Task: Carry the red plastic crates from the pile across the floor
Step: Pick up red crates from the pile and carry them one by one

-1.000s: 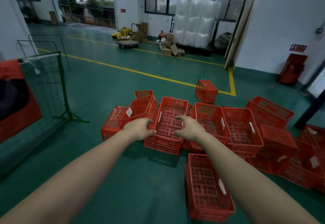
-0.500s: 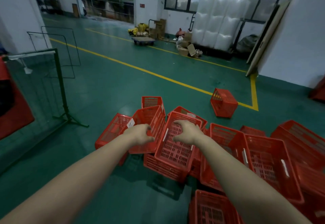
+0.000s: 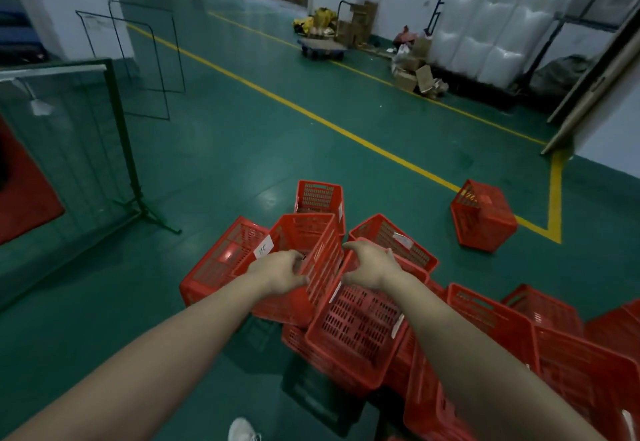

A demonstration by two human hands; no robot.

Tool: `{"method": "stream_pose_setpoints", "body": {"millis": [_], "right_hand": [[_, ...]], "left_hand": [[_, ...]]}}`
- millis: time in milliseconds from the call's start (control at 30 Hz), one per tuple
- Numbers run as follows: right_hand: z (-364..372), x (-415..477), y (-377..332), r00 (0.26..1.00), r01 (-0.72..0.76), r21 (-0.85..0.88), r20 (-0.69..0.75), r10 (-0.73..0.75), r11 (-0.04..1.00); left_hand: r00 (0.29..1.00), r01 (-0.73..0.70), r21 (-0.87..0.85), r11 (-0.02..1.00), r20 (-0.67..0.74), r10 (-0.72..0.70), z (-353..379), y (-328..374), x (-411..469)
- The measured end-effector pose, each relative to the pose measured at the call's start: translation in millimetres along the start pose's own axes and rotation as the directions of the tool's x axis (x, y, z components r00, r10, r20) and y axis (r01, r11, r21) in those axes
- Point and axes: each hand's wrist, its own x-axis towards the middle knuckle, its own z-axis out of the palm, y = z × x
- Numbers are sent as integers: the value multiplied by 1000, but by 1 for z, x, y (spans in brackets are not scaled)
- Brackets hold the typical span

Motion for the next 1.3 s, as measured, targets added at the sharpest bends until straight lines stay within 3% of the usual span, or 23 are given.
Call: {"method": "stream_pose_setpoints", "body": {"millis": [233,600,967,1300], "right_hand": [[-12,94,1,997,77,-35,12,-76,996],[-8,239,44,969,174,-118,199,-148,978],[62,448,118,860,344,-150,446,-247,927],[179,537,157,758,484,-164,569,-319,859]], "left_hand": [[999,26,-43,999,46,-24,-21,-21,104],[976,162,-152,975,174,-135,-2,-45,235],[899,409,-267,873,280,-336,72,-79,400],[846,518,-368,772,351,-401,181,-124,470]]}}
